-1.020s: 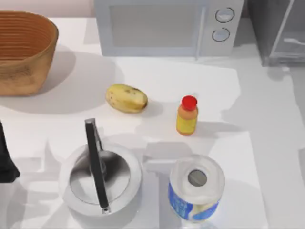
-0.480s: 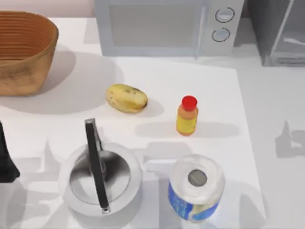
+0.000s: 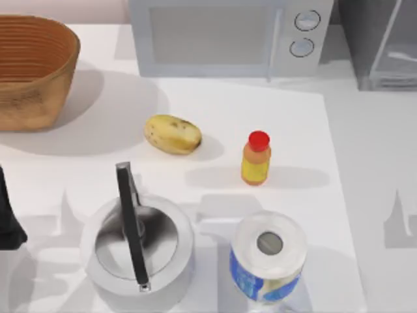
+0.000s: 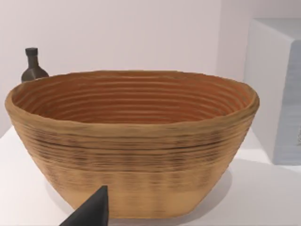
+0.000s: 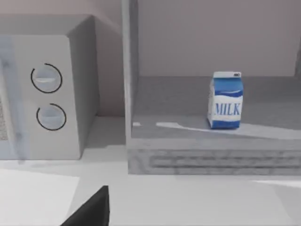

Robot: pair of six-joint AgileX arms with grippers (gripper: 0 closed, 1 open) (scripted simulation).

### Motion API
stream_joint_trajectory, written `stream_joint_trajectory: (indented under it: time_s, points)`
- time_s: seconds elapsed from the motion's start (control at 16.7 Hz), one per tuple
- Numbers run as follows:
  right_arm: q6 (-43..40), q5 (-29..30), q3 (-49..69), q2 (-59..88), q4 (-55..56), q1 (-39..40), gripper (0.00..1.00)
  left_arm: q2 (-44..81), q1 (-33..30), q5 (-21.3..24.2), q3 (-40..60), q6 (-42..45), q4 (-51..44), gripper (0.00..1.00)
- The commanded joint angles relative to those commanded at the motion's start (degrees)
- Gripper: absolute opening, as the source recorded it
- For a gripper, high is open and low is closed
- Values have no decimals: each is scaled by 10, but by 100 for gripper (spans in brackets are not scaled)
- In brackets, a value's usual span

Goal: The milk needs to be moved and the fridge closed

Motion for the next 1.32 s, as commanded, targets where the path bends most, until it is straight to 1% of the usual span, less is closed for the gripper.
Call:
stream_joint_trajectory:
  time_s: [0.36,0.48,0.6,0.72,0.84,1.32]
  points:
    - [0,0,-1,0,-1,-1,100,0,0,0,0,0,0,100]
    - [0,1,11,-14,-20,-2,100,0,0,0,0,0,0,100]
    - [-1,1,35,-43,-63,-2,100,0,0,0,0,0,0,100]
    - [-1,1,69,-84,-130,-2,100,0,0,0,0,0,0,100]
    - [-2,1,110,-134,-220,-1,100,0,0,0,0,0,0,100]
    - [-9,1,281,-344,-650,2,100,0,0,0,0,0,0,100]
